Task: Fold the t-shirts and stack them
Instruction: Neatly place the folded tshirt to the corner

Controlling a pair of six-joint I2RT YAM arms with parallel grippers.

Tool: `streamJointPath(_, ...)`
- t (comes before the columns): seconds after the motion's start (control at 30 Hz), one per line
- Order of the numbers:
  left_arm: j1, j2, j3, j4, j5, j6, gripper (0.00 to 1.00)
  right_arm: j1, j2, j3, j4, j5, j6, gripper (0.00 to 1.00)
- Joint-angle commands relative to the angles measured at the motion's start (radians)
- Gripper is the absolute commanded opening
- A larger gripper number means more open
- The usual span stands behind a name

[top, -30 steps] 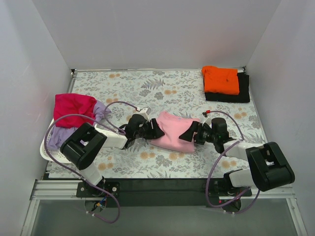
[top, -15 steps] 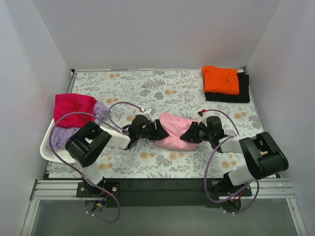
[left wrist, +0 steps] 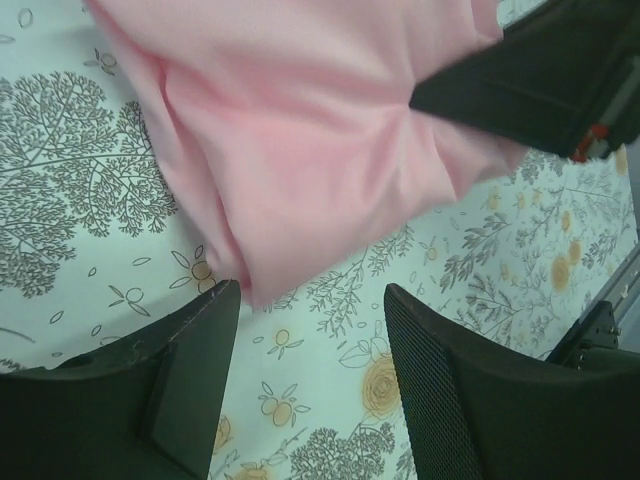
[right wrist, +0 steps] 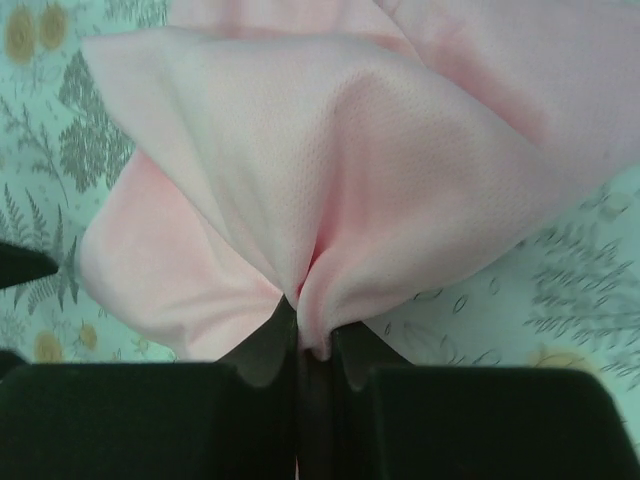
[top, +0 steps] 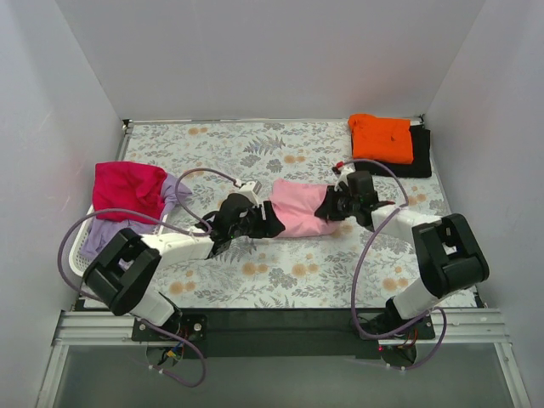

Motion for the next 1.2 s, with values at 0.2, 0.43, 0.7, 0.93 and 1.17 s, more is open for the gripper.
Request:
streamJointPath(0.2, 0.034, -0.246, -0.074, -0.131, -0.091, 0.056, 0.57, -0.080, 0.130, 0.408, -0.312, 0.123, -0.274, 0.01)
streamJointPath(0.43, 0.080, -0.302, -0.148, -0.124, -0.084, 0.049, 0.57, -0.191, 0.239, 0.655, -0.368, 0.063, -0.348, 0.01)
streamJointPath(0.7, 0.111, -0.305, -0.160, -0.125, -0.079, 0.050, 0.57, -0.238, 0.392, 1.031, -0.463, -0.079, -0.428, 0.01)
streamJointPath(0.93, 0.125, -0.288, -0.166, -0.134, -0.091, 0.045, 0.57, -0.296, 0.551, 1.315, -0.519, -0.138, -0.464, 0.01)
streamJointPath(1.17, 0.135, -0.279, -0.169, -0.144, -0.111, 0.035, 0.57, -0.425, 0.627, 1.462, -0.520, -0.248, -0.483, 0.01)
